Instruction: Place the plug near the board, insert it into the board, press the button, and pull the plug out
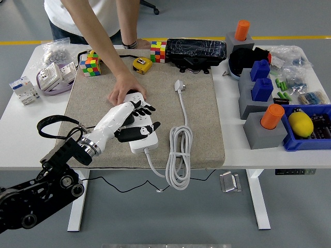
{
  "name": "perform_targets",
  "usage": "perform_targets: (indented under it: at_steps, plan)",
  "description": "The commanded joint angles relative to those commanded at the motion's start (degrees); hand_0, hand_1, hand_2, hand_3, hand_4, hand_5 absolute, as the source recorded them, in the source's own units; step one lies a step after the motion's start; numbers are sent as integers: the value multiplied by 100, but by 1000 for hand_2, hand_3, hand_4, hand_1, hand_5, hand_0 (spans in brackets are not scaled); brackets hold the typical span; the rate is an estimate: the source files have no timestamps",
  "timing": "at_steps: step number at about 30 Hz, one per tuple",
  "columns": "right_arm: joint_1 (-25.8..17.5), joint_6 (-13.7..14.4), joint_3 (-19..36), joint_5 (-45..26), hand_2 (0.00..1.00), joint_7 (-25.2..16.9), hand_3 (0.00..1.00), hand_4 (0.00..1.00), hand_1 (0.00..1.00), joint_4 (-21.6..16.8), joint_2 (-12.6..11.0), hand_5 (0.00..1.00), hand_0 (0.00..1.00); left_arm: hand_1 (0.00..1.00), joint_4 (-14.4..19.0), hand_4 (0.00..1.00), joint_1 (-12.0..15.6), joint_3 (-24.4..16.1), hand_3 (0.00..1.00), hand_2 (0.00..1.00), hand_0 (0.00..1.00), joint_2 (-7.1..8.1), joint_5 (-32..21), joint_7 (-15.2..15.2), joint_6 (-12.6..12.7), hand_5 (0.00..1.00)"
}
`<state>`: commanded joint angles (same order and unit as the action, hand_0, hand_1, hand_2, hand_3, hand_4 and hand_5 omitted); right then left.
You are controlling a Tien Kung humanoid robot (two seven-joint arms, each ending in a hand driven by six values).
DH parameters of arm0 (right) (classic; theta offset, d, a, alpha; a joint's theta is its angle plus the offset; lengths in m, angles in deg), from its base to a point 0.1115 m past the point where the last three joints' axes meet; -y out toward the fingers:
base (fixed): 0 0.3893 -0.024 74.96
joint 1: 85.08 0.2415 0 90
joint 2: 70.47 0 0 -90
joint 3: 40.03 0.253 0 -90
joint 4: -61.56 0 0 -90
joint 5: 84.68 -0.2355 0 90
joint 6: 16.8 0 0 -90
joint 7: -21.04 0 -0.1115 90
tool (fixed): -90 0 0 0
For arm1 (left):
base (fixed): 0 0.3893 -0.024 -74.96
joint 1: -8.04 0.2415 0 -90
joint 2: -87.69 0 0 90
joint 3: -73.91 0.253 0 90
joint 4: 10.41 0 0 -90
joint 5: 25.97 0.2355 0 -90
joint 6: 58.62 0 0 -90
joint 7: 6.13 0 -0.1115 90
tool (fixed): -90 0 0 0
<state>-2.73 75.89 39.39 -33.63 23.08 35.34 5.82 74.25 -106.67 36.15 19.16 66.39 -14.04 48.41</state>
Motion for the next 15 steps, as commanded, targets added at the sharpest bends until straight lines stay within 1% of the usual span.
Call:
perform_targets:
  at_steps: [2, 3, 4, 7, 9, 10, 15]
  plan:
    - [-2, -1, -2, -2, 650, 2, 564, 972, 678, 3, 1, 582, 611, 264, 192, 763, 14, -61, 649, 333, 229, 36, 179, -286, -354, 328]
    - [-4, -1, -5, -2, 650, 3, 564, 972, 678, 4, 1, 582, 611, 264, 249, 763, 16, -75, 649, 333, 229, 49, 236, -407, -490, 328]
    - [-5, -2, -9, -4, 650, 4, 564, 972, 678, 7, 2, 582, 611, 84, 294, 697, 16, -86, 713, 159, 93, 60, 284, -498, -591, 111]
    - [-1, -4, -28, -9, 650, 6, 564, 972, 678, 16, 0, 582, 611, 84, 407, 697, 9, -111, 713, 159, 93, 96, 432, -969, -1045, 111]
    - [6, -5, -45, -11, 650, 5, 564, 972, 678, 16, -7, 582, 611, 84, 437, 697, 6, -119, 713, 159, 93, 117, 466, -1237, -1298, 111]
    - [11, -5, -50, -13, 648, 5, 563, 972, 677, 15, -10, 581, 611, 73, 440, 640, 4, -118, 828, 146, 71, 125, 479, -1351, -1395, 44]
    - [29, -5, -60, -17, 648, 1, 563, 972, 677, 7, -22, 581, 611, 73, 438, 640, 0, -83, 828, 146, 71, 155, 511, -1645, -1618, 44]
